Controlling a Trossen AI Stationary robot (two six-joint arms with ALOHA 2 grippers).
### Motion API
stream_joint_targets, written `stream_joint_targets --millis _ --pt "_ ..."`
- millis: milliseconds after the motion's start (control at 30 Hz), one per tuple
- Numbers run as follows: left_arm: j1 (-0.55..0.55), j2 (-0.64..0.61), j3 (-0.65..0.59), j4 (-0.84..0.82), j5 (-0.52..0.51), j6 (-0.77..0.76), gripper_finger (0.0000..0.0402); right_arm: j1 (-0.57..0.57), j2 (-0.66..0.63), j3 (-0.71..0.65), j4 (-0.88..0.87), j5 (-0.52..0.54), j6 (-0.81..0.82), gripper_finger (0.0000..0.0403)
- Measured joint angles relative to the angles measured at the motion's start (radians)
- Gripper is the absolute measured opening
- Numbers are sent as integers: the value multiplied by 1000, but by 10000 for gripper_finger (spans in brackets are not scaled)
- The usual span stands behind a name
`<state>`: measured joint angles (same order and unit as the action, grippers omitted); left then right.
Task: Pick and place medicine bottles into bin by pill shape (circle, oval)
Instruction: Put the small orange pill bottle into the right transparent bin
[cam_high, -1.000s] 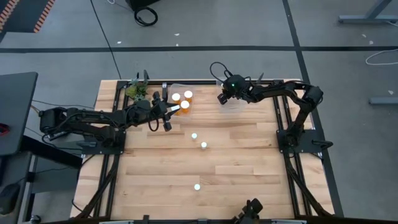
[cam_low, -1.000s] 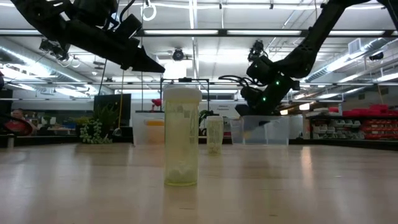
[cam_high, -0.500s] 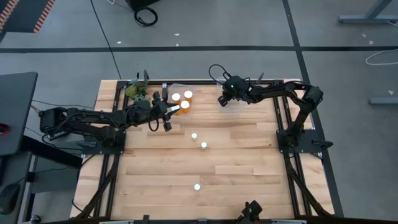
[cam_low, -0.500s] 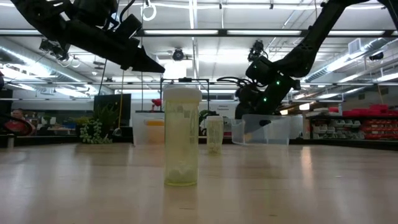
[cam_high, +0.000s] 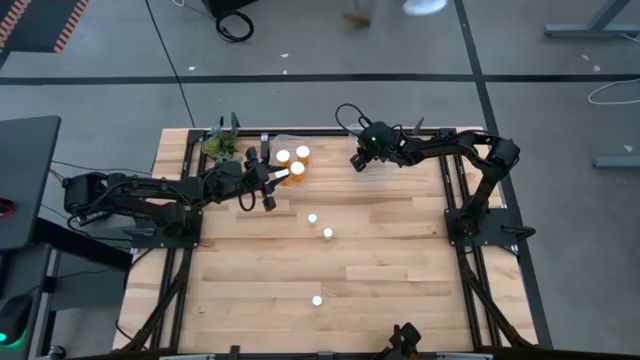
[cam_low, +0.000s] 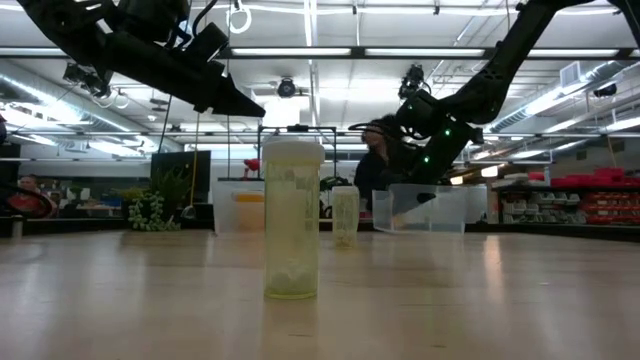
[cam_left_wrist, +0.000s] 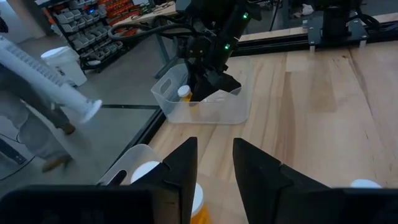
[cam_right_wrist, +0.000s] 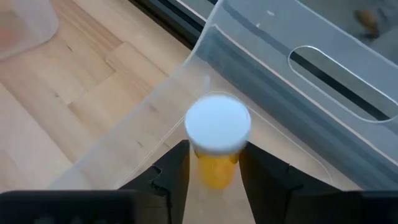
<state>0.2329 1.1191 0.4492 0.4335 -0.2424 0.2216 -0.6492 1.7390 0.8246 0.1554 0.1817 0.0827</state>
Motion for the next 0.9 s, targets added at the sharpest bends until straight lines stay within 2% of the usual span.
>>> stream_joint_targets --millis 433,900 --pt "0 0 0 0 0 0 112 0 -3 0 -6 -2 -2 161" --pt "0 0 0 -4 0 -1 112 0 -18 50 -111 -22 -23 162"
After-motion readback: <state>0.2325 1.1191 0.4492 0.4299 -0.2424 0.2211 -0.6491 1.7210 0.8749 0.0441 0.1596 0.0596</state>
